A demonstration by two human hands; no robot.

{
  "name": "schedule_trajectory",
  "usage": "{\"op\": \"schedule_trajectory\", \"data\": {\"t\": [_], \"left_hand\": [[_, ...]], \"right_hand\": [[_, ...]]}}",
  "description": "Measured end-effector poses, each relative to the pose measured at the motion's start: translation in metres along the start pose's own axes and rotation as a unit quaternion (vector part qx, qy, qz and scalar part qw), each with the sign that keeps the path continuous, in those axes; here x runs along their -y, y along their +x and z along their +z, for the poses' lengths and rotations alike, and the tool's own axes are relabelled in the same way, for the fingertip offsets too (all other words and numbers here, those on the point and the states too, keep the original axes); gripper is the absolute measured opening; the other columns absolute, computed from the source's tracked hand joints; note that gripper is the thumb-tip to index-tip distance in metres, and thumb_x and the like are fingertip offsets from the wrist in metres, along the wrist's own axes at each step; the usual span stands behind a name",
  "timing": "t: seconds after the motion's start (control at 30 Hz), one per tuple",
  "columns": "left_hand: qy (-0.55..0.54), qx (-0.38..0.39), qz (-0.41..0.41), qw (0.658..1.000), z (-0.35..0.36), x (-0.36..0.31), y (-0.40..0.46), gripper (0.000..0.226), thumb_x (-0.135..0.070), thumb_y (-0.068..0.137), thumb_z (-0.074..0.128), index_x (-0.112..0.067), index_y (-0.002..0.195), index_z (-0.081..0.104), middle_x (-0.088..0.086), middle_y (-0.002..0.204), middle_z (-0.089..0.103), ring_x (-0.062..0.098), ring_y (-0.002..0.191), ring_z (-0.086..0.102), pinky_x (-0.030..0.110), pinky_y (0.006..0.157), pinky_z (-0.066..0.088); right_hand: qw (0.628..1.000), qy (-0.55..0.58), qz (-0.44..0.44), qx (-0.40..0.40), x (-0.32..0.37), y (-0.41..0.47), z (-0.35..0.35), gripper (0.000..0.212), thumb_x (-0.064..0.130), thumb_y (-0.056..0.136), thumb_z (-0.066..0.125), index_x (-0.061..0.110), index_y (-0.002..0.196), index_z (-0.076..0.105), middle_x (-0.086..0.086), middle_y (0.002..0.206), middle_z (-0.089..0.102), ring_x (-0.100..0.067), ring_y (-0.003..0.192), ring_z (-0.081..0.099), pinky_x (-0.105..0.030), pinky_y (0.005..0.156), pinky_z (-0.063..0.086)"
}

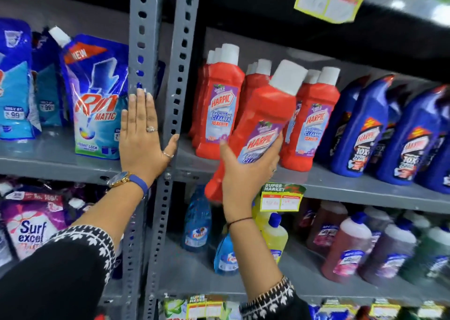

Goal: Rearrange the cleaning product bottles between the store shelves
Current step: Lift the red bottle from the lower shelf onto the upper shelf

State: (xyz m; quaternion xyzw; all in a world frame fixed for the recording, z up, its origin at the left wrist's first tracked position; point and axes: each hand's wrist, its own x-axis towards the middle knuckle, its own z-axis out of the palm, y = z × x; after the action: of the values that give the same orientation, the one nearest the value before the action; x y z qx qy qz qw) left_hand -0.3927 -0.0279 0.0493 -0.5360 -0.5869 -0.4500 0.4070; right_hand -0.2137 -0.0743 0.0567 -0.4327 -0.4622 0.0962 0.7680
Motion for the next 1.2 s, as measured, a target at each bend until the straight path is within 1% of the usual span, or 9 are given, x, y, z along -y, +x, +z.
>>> {"op": "schedule_trajectory", "data": {"t": [0.07, 0.2, 0.27, 0.53, 0.77, 0.93, 1.03, 1.13, 1.2], "left_hand": [[-0.008, -0.002, 0.001, 1.0, 0.0, 0.0, 0.0, 0.083, -0.049, 0.093, 0.037, 0.001, 0.149, 0.004, 0.02, 0.156, 0.008, 0.022, 0.144, -0.005, 0.033, 0.116, -0.008], [-0.023, -0.007, 0.0, 1.0, 0.002, 0.001, 0.0, 0.083, -0.049, 0.092, 0.036, 0.0, 0.15, 0.004, 0.02, 0.156, 0.009, 0.022, 0.144, -0.004, 0.033, 0.117, -0.006], [-0.022, -0.008, -0.001, 1.0, 0.004, 0.002, -0.001, 0.083, -0.05, 0.092, 0.035, -0.001, 0.15, 0.003, 0.019, 0.156, 0.009, 0.023, 0.144, -0.002, 0.034, 0.117, -0.005], [-0.028, -0.018, 0.003, 0.999, 0.007, 0.003, -0.001, 0.083, -0.051, 0.092, 0.035, -0.003, 0.15, 0.002, 0.019, 0.156, 0.009, 0.024, 0.144, 0.0, 0.034, 0.118, -0.003], [-0.019, -0.014, 0.002, 1.0, 0.005, 0.002, -0.001, 0.082, -0.05, 0.092, 0.036, 0.0, 0.15, 0.005, 0.021, 0.156, 0.009, 0.021, 0.144, -0.006, 0.033, 0.117, -0.005], [-0.015, -0.01, -0.003, 1.0, 0.004, 0.001, -0.001, 0.082, -0.049, 0.093, 0.037, 0.0, 0.15, 0.005, 0.02, 0.156, 0.008, 0.018, 0.144, -0.011, 0.033, 0.117, -0.005], [-0.007, -0.012, -0.001, 1.0, 0.004, 0.001, -0.002, 0.082, -0.049, 0.093, 0.036, 0.001, 0.149, 0.004, 0.021, 0.156, 0.008, 0.018, 0.143, -0.01, 0.032, 0.117, -0.006], [-0.01, -0.011, 0.001, 1.0, 0.003, 0.0, -0.002, 0.082, -0.049, 0.094, 0.038, 0.002, 0.149, 0.005, 0.021, 0.155, 0.009, 0.024, 0.144, -0.003, 0.033, 0.117, -0.006], [-0.01, -0.012, 0.0, 1.0, 0.003, 0.001, -0.002, 0.082, -0.048, 0.093, 0.039, 0.002, 0.149, 0.005, 0.021, 0.155, 0.009, 0.029, 0.144, 0.002, 0.033, 0.117, -0.005]], "right_hand": [[1.0, -0.002, 0.004, -0.023, 0.004, 0.024, 0.006, 0.105, 0.033, 0.061, 0.084, 0.016, 0.145, 0.025, 0.007, 0.113, 0.034, -0.005, 0.1, 0.026, -0.019, 0.094, 0.017], [0.998, -0.03, -0.024, -0.057, 0.003, 0.061, 0.021, 0.106, 0.038, 0.06, 0.082, 0.018, 0.145, 0.022, -0.009, 0.123, 0.044, -0.03, 0.113, 0.038, -0.033, 0.102, 0.022], [0.995, -0.065, -0.027, -0.068, -0.004, 0.074, 0.029, 0.105, 0.037, 0.06, 0.081, 0.018, 0.146, 0.023, -0.015, 0.123, 0.046, -0.035, 0.11, 0.04, -0.035, 0.098, 0.024], [0.98, -0.196, 0.038, -0.019, -0.037, 0.107, 0.051, 0.106, 0.033, 0.065, 0.081, 0.022, 0.148, 0.016, -0.018, 0.13, 0.04, -0.038, 0.113, 0.037, -0.05, 0.092, 0.038], [0.981, -0.19, 0.047, -0.01, -0.043, 0.108, 0.051, 0.107, 0.032, 0.066, 0.081, 0.021, 0.148, 0.014, -0.017, 0.132, 0.039, -0.039, 0.116, 0.036, -0.051, 0.093, 0.038], [0.992, -0.124, 0.016, 0.0, -0.044, 0.067, 0.04, 0.106, 0.029, 0.073, 0.078, 0.015, 0.149, 0.006, -0.018, 0.151, 0.02, -0.033, 0.137, 0.021, -0.041, 0.111, 0.02], [0.989, -0.102, -0.093, 0.043, -0.041, 0.005, 0.027, 0.089, 0.028, 0.085, 0.065, 0.014, 0.149, 0.004, -0.008, 0.158, 0.008, -0.017, 0.145, 0.005, -0.029, 0.115, 0.007], [0.968, -0.103, -0.186, 0.133, -0.066, -0.07, 0.013, 0.075, 0.022, 0.089, 0.059, 0.019, 0.147, 0.013, -0.002, 0.155, 0.018, -0.015, 0.144, 0.014, -0.03, 0.117, 0.013], [0.964, -0.13, -0.169, 0.158, -0.103, -0.106, 0.002, 0.062, 0.023, 0.087, 0.056, 0.026, 0.141, 0.025, 0.002, 0.144, 0.032, -0.011, 0.136, 0.026, -0.032, 0.112, 0.024]]}}
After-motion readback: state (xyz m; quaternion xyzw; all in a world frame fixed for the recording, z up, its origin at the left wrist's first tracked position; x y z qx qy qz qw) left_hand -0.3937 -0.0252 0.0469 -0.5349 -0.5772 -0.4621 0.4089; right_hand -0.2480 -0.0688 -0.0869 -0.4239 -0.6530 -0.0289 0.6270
